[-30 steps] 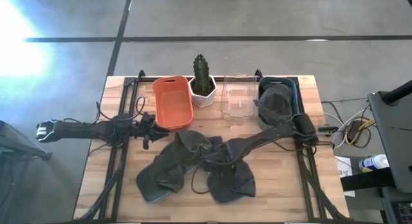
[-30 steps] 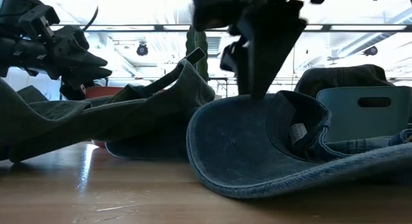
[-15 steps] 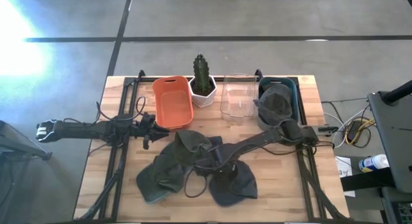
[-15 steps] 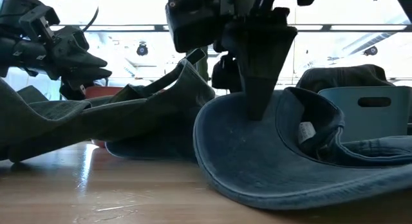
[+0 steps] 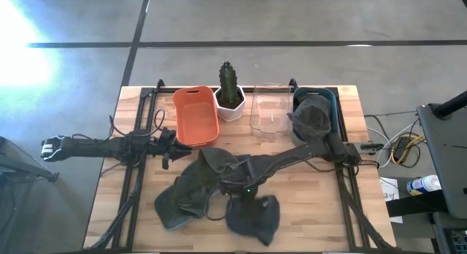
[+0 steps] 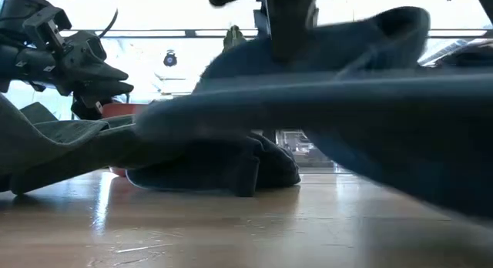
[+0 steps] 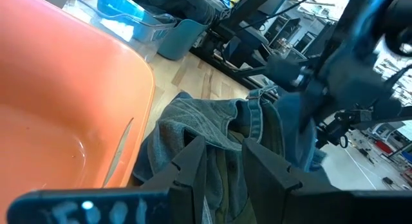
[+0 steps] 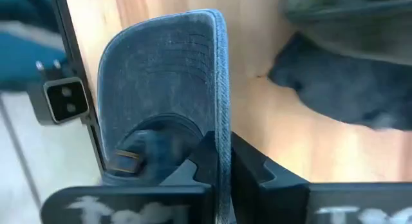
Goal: Pick & Place hat
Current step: Put the bottom blue cap into the transparent bin
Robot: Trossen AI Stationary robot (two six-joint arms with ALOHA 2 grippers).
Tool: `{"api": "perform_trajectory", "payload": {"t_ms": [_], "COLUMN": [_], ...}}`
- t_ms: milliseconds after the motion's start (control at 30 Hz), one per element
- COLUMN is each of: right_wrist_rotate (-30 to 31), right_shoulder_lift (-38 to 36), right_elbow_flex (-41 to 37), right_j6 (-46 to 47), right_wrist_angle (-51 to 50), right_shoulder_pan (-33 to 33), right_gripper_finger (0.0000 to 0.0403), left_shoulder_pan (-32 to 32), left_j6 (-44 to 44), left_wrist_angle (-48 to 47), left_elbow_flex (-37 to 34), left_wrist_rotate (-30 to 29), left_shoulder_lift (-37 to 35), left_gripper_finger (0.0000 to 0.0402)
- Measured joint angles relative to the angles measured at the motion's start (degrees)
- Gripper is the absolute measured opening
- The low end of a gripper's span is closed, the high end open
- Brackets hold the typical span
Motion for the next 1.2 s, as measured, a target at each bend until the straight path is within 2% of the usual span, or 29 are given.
{"api": "perform_trajectory", "payload": {"t_ms": [100,333,400,533,600,700,767,833,1200], "right_wrist_rotate": [5.8,28.6,36.9,58.6,67.9,76.6,78.6,77.9,64.6], "right_shoulder_lift": [-2.5,-11.8,-15.1,-21.4,-24.8,-28.6,-30.7,-32.0,-34.3], "right_elbow_flex": [2.1,4.4,4.1,3.2,1.2,-1.0,-2.8,-4.4,-17.2], "right_j6": [4.3,19.1,25.8,43.7,49.8,56.8,56.2,53.9,44.8], "right_wrist_angle": [-1.7,-10.0,-13.4,-21.9,-21.2,-21.4,-21.3,-21.4,-19.4], "right_shoulder_pan": [0.0,0.3,0.2,0.1,-0.4,-2.0,-4.2,-7.1,-26.8], "right_gripper_finger": [0.0015,0.0014,0.0014,0.0014,0.0014,0.0014,0.0014,0.0014,0.0013], "left_shoulder_pan": [0.0,0.0,0.0,0.0,0.0,0.0,0.0,0.0,0.0], "left_j6": [0.0,0.0,0.0,0.0,0.0,0.0,0.0,0.0,0.0], "left_wrist_angle": [-0.1,-0.4,-0.4,-0.7,-0.9,-0.9,-1.0,-1.3,-1.3], "left_elbow_flex": [0.0,0.0,0.0,0.0,0.0,0.0,0.0,0.0,0.0], "left_wrist_rotate": [0.0,0.0,0.0,0.0,0.0,0.0,0.0,0.0,-0.3], "left_shoulder_lift": [0.0,0.0,0.0,0.0,0.0,0.0,0.0,0.0,0.0], "left_gripper_finger": [0.0094,0.0094,0.0094,0.0094,0.0094,0.0094,0.0094,0.0094,0.0094]}}
